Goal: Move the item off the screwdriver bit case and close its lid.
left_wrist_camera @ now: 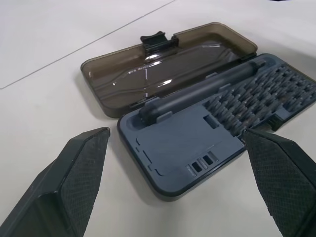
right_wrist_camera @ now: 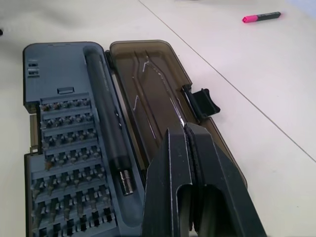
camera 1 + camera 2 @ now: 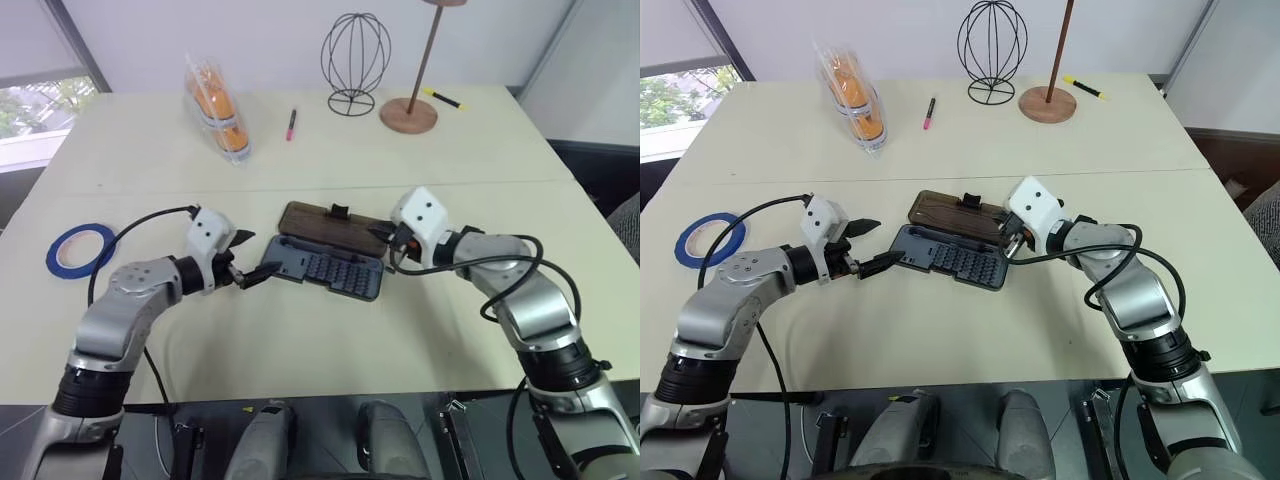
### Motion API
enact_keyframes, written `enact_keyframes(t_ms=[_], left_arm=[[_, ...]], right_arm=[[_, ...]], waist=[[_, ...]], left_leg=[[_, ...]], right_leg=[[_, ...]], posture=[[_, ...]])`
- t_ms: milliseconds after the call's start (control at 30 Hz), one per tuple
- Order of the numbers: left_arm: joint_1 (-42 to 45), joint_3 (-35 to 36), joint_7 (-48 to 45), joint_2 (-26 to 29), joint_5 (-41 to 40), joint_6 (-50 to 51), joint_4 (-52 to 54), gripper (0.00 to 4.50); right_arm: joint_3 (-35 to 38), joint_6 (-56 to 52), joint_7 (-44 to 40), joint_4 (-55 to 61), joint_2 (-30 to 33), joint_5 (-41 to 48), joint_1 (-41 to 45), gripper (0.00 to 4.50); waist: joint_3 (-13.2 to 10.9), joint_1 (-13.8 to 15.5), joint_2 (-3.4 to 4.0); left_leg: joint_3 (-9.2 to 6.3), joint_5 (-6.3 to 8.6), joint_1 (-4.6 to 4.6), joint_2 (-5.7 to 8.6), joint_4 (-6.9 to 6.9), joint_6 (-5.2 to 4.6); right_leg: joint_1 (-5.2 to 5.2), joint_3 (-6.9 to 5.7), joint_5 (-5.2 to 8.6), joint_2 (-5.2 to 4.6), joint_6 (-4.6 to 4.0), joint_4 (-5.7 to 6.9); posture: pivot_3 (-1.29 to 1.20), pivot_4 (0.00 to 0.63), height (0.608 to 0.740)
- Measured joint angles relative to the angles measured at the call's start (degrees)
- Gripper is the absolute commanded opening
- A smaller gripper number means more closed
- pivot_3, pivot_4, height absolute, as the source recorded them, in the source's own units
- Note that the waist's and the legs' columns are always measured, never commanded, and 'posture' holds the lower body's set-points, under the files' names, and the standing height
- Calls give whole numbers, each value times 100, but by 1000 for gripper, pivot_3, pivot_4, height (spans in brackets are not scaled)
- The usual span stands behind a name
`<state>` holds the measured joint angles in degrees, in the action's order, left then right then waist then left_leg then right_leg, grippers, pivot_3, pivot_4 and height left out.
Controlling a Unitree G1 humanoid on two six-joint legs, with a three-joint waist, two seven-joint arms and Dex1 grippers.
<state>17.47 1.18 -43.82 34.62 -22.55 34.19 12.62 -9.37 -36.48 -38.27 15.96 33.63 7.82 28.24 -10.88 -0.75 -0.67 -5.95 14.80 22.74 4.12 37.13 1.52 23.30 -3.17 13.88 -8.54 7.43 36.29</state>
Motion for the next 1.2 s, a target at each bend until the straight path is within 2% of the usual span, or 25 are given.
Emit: enact_keyframes(t_ms=[167, 200, 300, 433, 500, 767, 933, 1067, 1200], left_arm=[[-116, 0, 2, 2, -1, -3, 0, 4480], [-117, 0, 2, 2, 1, -9, 0, 4499], [-118, -2, 1, 2, 10, -69, 1, 4500], [-140, -27, 2, 2, 26, -106, 1, 4500], [-141, -43, 2, 1, 40, -110, 1, 4500], [-70, -93, -67, -2, 67, -136, -7, 4500], [47, -212, -97, -94, 84, -223, -72, 4500], [40, -199, -97, -83, 89, -261, -97, 4500], [25, -133, -47, -74, 84, -271, -70, 4500]], right_arm=[[-63, 50, -2, -191, -6, -64, 70, 0], [-69, 43, -7, -226, -24, -59, 105, 252], [-70, 35, -24, -262, -89, -38, 166, 1323], [-95, 36, -20, -285, -92, -75, 166, 3561], [-95, 36, -16, -292, -92, -83, 168, 4479], [-128, -56, -7, -1051, -181, -171, 682, 4479], [-150, -259, 152, -3166, -614, -329, 2019, 4479], [-376, 302, 8, -4841, -740, -700, 2898, 4479], [-649, 874, -391, -5948, -859, -988, 3319, 4479]], waist=[[0, 2, 0], [0, 2, 0], [0, 2, 0], [0, 3, 0], [0, 3, 0], [0, -9, 0], [-2, -31, 3], [-2, -39, 3], [-2, -41, 4]], left_leg=[[0, 0, 0, 0, 0, 0], [0, 0, 0, 0, 0, 0], [0, 0, 0, 0, 0, 0], [0, 0, 0, 0, 0, 0], [0, 0, 0, 0, 0, 0], [1, 0, 0, 0, 0, 0], [4, -7, -1, 0, -4, 10], [6, -18, 1, 0, -8, 30], [9, -18, 3, 1, -8, 30]], right_leg=[[0, 0, 0, 0, 0, 0], [0, 0, 0, 0, 0, 0], [0, 0, 0, 0, 0, 0], [0, 0, 0, 0, 0, 0], [0, 0, 0, 0, 0, 0], [0, 0, 0, 0, 0, 0], [4, 1, -3, 3, -5, 1], [6, 1, -3, 2, -5, -4], [6, 2, -3, 1, -5, -5]], posture=[[0, 150, 740], [0, 150, 740], [0, 150, 740], [0, 150, 740], [0, 150, 740], [0, 150, 740], [0, 150, 740], [0, 150, 740], [0, 150, 740]])
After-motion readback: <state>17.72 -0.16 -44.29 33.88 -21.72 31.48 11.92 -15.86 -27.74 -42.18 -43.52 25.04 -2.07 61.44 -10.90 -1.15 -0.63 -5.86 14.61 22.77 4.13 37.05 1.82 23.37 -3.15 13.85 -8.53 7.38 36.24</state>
